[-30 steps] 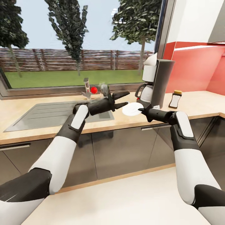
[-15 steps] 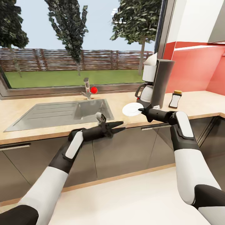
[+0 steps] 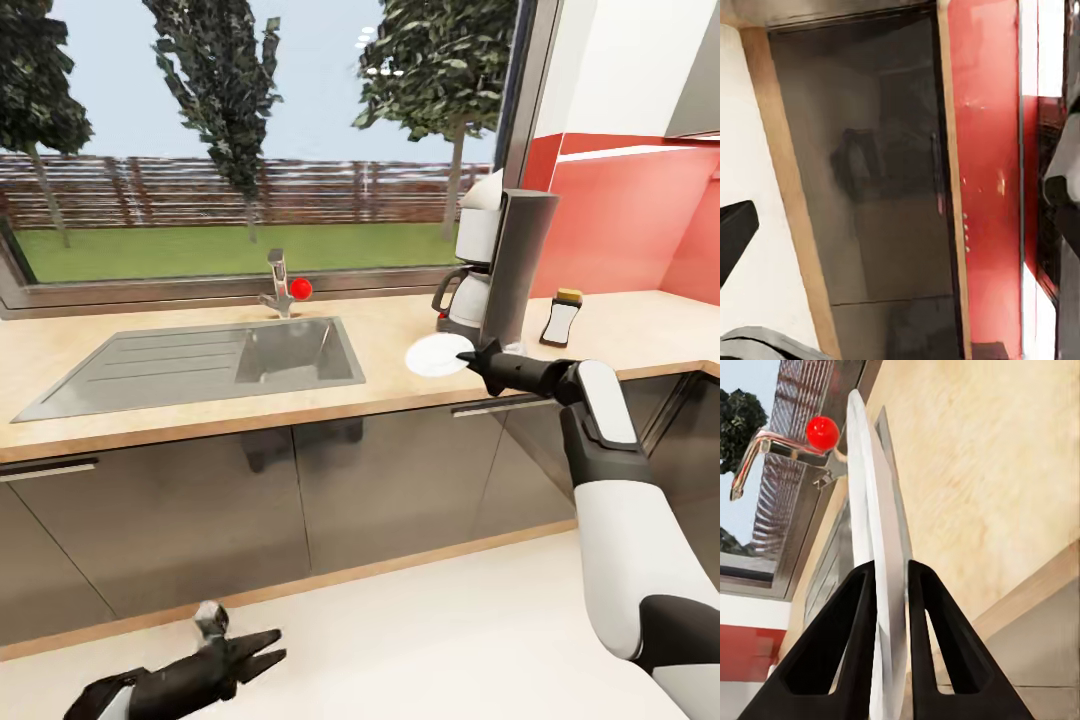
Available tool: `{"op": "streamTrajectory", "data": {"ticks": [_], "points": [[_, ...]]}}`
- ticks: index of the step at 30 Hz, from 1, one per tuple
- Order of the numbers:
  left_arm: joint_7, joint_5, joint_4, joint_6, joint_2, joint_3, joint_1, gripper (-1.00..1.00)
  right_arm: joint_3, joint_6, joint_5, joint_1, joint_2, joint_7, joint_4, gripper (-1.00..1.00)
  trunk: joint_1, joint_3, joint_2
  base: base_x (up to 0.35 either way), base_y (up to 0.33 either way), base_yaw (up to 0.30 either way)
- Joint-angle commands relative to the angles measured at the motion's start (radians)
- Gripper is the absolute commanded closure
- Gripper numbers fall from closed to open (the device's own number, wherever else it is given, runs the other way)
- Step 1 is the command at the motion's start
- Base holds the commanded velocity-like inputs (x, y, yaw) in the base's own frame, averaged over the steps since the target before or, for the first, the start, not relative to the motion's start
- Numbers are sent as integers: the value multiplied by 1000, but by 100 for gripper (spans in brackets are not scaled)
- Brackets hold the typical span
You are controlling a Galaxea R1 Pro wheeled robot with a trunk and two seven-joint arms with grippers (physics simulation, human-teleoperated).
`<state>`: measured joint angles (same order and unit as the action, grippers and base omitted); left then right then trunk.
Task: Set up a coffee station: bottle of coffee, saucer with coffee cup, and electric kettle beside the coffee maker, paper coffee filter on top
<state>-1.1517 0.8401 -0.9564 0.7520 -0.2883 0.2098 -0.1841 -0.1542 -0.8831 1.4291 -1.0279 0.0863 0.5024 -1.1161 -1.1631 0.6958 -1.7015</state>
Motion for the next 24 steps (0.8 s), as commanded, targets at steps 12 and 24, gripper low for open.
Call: {"op": "streamTrajectory", "data": {"ticks": [12, 24], "points": [[-356, 8, 897, -695, -14, 11, 47, -100, -1, 0, 11, 3, 7, 8, 3, 100, 0, 1, 0, 0, 0, 0], [82, 10, 929, -724, 33, 13, 67, -100, -2, 0, 17, 3, 18, 8, 22, 100, 0, 1, 0, 0, 0, -2]]}}
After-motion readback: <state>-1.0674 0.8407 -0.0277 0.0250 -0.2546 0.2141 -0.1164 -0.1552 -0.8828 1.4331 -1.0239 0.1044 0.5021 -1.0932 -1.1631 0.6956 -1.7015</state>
